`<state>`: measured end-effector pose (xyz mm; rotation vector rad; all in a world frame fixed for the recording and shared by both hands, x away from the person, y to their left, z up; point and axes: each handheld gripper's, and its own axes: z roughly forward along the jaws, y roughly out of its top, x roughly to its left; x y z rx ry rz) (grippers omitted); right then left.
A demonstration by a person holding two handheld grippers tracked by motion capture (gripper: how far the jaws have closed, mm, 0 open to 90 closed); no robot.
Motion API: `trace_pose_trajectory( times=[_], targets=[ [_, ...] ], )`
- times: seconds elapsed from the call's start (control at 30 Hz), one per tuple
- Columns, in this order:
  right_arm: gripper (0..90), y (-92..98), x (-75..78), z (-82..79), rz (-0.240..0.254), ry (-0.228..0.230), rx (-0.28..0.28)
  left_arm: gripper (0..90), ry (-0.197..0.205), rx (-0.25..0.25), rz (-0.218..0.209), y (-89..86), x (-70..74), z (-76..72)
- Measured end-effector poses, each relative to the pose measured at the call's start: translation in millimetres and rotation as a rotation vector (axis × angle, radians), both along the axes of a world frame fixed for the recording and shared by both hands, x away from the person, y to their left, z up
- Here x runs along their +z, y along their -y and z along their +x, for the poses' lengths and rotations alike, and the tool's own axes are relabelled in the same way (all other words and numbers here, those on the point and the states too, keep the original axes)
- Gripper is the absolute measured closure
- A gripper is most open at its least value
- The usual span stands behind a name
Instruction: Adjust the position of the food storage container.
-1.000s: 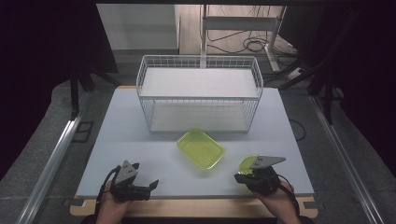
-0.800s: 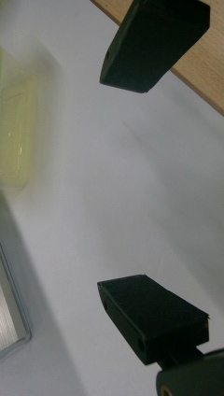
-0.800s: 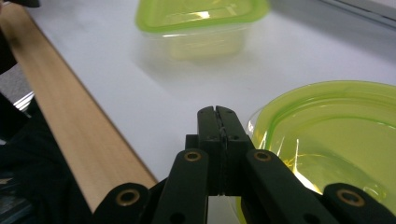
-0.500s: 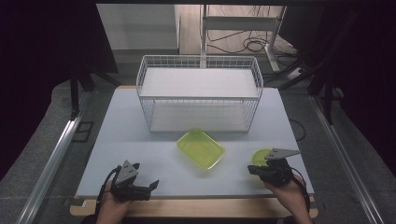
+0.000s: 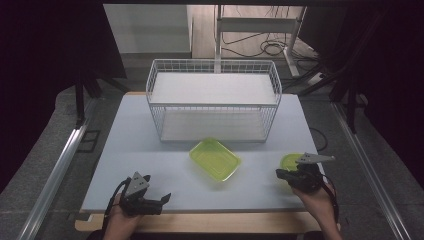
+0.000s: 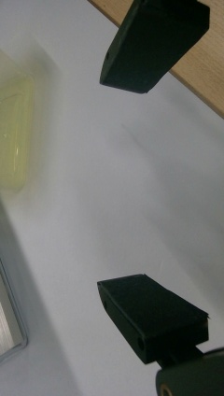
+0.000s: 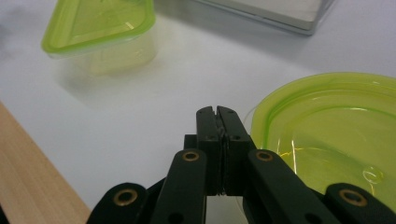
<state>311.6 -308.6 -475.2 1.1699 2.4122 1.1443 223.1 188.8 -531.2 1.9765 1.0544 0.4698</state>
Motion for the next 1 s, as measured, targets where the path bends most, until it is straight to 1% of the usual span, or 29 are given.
trace_pose_trajectory(
  times=[0.17, 0.3, 0.37, 0.43, 0.47, 0.53, 0.57, 0.6, 0.63, 0.67, 0.7, 0.73, 0.8, 0.83, 0.87, 0.9, 0.93, 1.0],
  targets=[
    [88.1, 7.4, -0.6, 5.7, 0.004, 0.008, -0.033, 4.7, -0.003, 0.0, 0.004, 0.8, -0.1, 0.3],
    [87.1, 10.8, 0.8, 6.9, 0.018, 0.016, -0.065, 5.1, -0.021, 0.009, 0.0, 2.2, -0.2, 1.2],
    [86.3, 8.9, 2.7, 4.5, 0.024, 0.022, -0.067, 4.4, -0.03, 0.011, 0.003, 3.1, 0.3, 1.9],
    [86.1, 5.7, 4.4, 2.0, 0.031, 0.029, -0.061, 5.2, -0.03, 0.019, 0.008, 3.5, 1.9, 3.2],
    [86.2, 3.5, 4.9, 0.8, 0.031, 0.034, -0.055, 5.7, -0.035, 0.016, 0.002, 3.8, 3.3, 4.5],
    [86.9, -2.4, 5.8, -2.1, 0.034, 0.036, -0.043, 9.6, -0.031, 0.016, -0.002, 4.6, 4.4, 5.5],
    [86.9, -2.4, 5.8, -2.1, 0.034, 0.036, -0.043, 9.6, -0.025, 0.013, 0.001, 5.3, 6.1, 6.7],
    [89.3, -8.0, 6.3, -3.9, 0.039, 0.036, -0.034, 17.2, -0.009, -0.005, 0.014, 6.5, 10.2, 10.9],
    [89.3, -8.0, 6.3, -3.9, 0.039, 0.036, -0.034, 22.2, -0.009, -0.005, 0.014, 6.5, 10.2, 10.9],
    [89.5, -15.0, 6.0, -4.9, 0.043, 0.031, -0.036, 32.9, 0.012, -0.029, 0.008, 6.6, 13.8, 15.8],
    [89.5, -15.0, 6.0, -4.9, 0.043, 0.031, -0.036, 39.4, 0.012, -0.029, 0.008, 6.6, 13.8, 15.8],
    [89.5, -20.6, 5.3, -5.7, 0.037, 0.029, -0.026, 46.6, 0.009, -0.038, -0.014, 6.5, 17.2, 25.5],
    [89.5, -27.0, 4.2, -5.9, 0.034, 0.024, -0.004, 59.7, 0.002, -0.049, -0.011, 6.6, 18.6, 34.3],
    [89.5, -29.4, 3.6, -5.9, 0.034, 0.023, 0.004, 64.0, 0.004, -0.053, 0.002, 7.0, 18.9, 39.5],
    [89.5, -32.7, 2.7, -5.7, 0.033, 0.022, 0.014, 70.6, 0.005, -0.057, 0.018, 7.7, 19.0, 45.1],
    [89.5, -32.7, 2.7, -5.7, 0.033, 0.022, 0.014, 75.8, 0.005, -0.057, 0.018, 7.7, 19.0, 45.1],
    [89.5, -40.2, 0.9, -5.1, 0.032, 0.018, 0.038, 81.4, 0.003, -0.059, 0.037, 8.8, 19.1, 57.8],
    [89.4, -46.4, -0.9, -4.5, 0.03, 0.021, 0.056, 86.4, -0.005, -0.052, 0.036, 10.7, 18.8, 71.5]
  ],
)
